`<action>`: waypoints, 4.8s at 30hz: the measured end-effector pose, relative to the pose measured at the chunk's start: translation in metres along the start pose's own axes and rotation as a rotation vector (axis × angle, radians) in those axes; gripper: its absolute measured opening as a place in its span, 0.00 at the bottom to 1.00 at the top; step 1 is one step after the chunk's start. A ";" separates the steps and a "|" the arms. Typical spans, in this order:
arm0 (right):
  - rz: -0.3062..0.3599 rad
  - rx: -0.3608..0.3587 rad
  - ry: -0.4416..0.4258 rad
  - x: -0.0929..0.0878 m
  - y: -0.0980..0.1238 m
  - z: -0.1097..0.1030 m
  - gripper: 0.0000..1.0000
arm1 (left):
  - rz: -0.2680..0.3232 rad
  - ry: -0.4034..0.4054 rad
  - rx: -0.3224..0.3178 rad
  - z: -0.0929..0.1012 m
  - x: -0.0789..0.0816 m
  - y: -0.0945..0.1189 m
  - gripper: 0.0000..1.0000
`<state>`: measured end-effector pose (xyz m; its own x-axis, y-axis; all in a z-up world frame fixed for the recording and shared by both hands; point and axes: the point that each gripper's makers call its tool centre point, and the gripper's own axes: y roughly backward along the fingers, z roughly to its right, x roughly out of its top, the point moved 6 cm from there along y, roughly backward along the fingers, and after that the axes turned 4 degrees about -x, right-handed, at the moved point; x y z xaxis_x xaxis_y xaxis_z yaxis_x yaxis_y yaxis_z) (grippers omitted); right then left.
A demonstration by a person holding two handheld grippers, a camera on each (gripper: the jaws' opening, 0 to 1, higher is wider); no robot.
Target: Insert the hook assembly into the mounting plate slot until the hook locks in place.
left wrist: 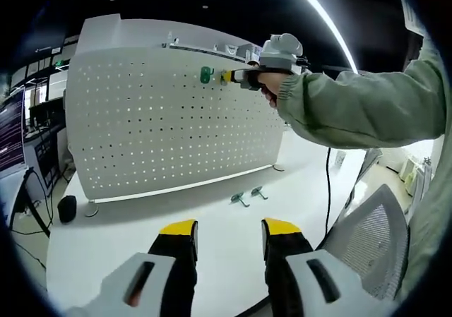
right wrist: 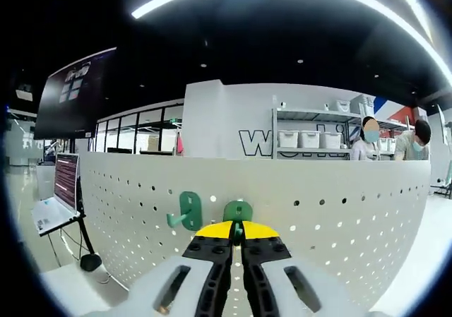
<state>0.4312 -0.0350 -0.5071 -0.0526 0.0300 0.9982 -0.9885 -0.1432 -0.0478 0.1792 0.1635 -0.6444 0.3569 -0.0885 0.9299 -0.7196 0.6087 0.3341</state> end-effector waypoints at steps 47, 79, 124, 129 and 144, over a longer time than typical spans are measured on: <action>0.068 -0.095 0.143 -0.001 -0.009 -0.002 0.01 | 0.002 0.008 0.002 -0.005 -0.003 0.006 0.38; 0.064 -0.095 0.116 -0.006 -0.009 -0.002 0.04 | -0.008 0.021 0.013 -0.008 -0.006 0.009 0.37; -0.045 0.018 0.065 -0.016 0.018 -0.014 0.28 | 0.012 -0.006 0.006 0.007 0.000 0.015 0.37; -0.052 0.027 0.066 -0.016 0.023 -0.012 0.30 | 0.013 -0.011 0.004 0.011 0.000 0.016 0.37; -0.085 0.034 0.046 -0.029 0.042 -0.004 0.31 | 0.019 -0.021 0.015 0.017 0.002 0.018 0.37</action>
<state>0.3904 -0.0377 -0.5384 0.0239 0.0892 0.9957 -0.9844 -0.1716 0.0390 0.1572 0.1608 -0.6337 0.3306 -0.0936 0.9391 -0.7352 0.5984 0.3184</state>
